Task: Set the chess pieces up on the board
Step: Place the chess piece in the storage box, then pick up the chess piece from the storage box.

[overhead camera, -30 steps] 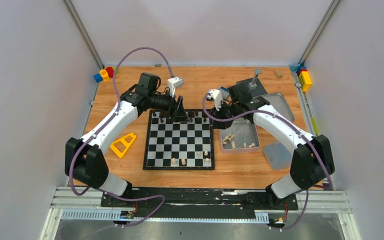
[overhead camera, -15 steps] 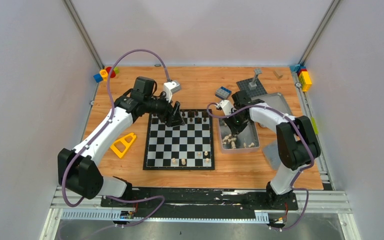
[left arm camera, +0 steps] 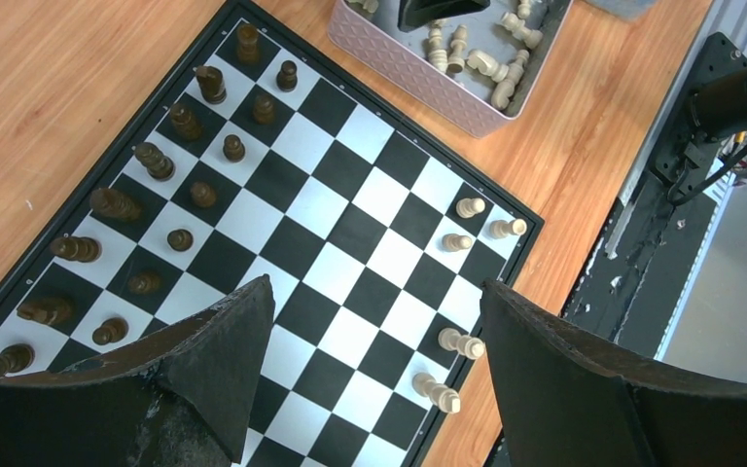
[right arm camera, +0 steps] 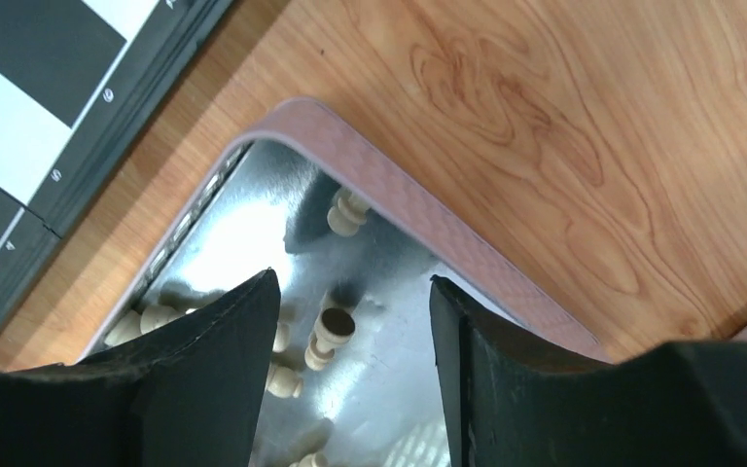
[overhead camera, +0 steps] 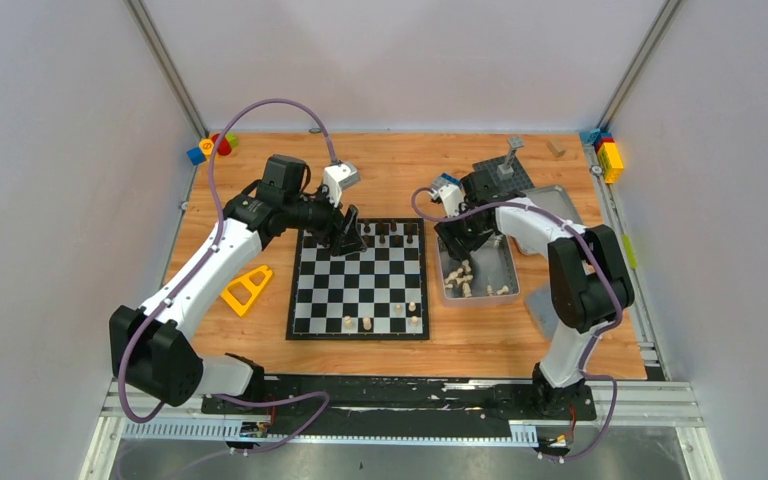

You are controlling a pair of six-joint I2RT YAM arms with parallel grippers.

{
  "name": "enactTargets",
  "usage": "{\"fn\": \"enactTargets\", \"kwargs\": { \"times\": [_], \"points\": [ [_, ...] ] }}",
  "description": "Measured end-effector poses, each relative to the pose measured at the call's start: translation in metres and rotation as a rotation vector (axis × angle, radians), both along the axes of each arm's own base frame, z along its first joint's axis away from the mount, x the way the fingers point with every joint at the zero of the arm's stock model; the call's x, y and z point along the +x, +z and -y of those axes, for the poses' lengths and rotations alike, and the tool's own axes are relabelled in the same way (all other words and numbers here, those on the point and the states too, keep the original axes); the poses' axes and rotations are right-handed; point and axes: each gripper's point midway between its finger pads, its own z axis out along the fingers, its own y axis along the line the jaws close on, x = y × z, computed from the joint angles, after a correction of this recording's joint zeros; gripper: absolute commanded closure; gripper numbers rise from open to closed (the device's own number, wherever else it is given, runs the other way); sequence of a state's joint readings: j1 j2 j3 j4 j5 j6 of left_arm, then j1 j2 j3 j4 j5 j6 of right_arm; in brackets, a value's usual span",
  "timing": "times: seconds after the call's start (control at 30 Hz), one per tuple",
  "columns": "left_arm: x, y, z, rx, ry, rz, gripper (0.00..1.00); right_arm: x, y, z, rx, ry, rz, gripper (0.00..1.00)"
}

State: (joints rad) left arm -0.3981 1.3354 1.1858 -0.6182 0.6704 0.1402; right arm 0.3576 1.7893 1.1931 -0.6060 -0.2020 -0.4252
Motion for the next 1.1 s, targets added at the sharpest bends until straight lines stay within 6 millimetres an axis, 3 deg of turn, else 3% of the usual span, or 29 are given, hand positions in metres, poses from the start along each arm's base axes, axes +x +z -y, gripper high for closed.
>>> {"fn": "enactTargets", "kwargs": {
  "times": [0.27, 0.6, 1.1],
  "points": [
    [0.001, -0.001, -0.001, 0.004, 0.003, 0.002, 0.14, 0.003, -0.012, -0.011, 0.051, -0.082, -0.057, 0.52],
    [0.001, -0.001, -0.001, 0.005, 0.005, 0.002, 0.14, 0.015, -0.01, -0.021, 0.112, -0.192, -0.047, 0.63],
    [0.0, -0.003, -0.001, 0.007, 0.005, -0.002, 0.14, 0.031, -0.013, -0.02, 0.134, -0.287, 0.061, 0.88]
  ]
}}
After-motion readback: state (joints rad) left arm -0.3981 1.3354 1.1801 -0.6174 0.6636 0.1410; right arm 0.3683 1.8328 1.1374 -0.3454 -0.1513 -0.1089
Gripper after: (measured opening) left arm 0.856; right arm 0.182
